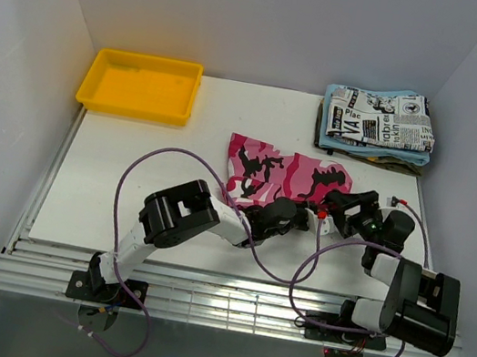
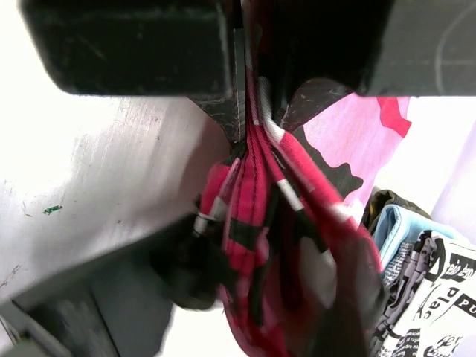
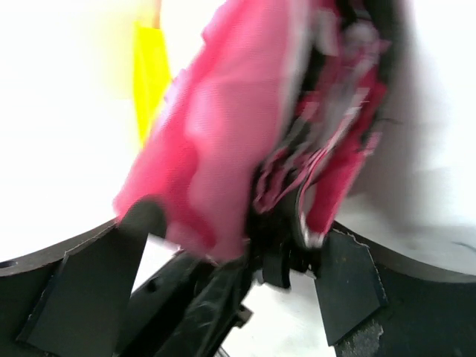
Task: Fold and stack the trousers
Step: Neatly place the folded trousers to the corner
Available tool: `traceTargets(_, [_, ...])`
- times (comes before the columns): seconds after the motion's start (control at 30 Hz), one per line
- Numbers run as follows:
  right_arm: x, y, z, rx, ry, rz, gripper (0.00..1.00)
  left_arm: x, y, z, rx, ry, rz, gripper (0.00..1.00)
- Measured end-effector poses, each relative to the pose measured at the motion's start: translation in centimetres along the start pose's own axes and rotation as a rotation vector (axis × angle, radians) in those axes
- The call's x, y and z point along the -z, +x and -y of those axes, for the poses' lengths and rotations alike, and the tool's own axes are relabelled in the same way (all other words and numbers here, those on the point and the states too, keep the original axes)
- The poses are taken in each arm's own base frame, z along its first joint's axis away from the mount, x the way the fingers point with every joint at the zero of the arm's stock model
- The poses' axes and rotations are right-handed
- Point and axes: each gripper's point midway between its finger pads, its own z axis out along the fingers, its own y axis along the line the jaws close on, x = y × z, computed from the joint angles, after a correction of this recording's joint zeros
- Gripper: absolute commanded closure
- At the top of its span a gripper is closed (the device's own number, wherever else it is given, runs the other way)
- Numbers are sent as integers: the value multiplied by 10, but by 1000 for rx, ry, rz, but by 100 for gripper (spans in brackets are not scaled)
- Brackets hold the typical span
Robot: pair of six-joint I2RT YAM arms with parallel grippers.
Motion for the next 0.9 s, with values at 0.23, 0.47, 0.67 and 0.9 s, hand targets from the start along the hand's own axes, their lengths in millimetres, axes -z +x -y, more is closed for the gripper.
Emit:
traceTargets(0.23, [9,1,-19,95,-58,19,10,0,0,0,10,1,1,100])
traceTargets(0.47, [3,9,14,53,58,-10,10,1,1,3,11,14,-2,100])
traceTargets(0.67, [3,10,30,34,144,-15,10,1,2,5,11,22,-5,100])
traceTargets(0.9, [-1,7,35,0,162,21,10,2,3,8,10,32,-6,100])
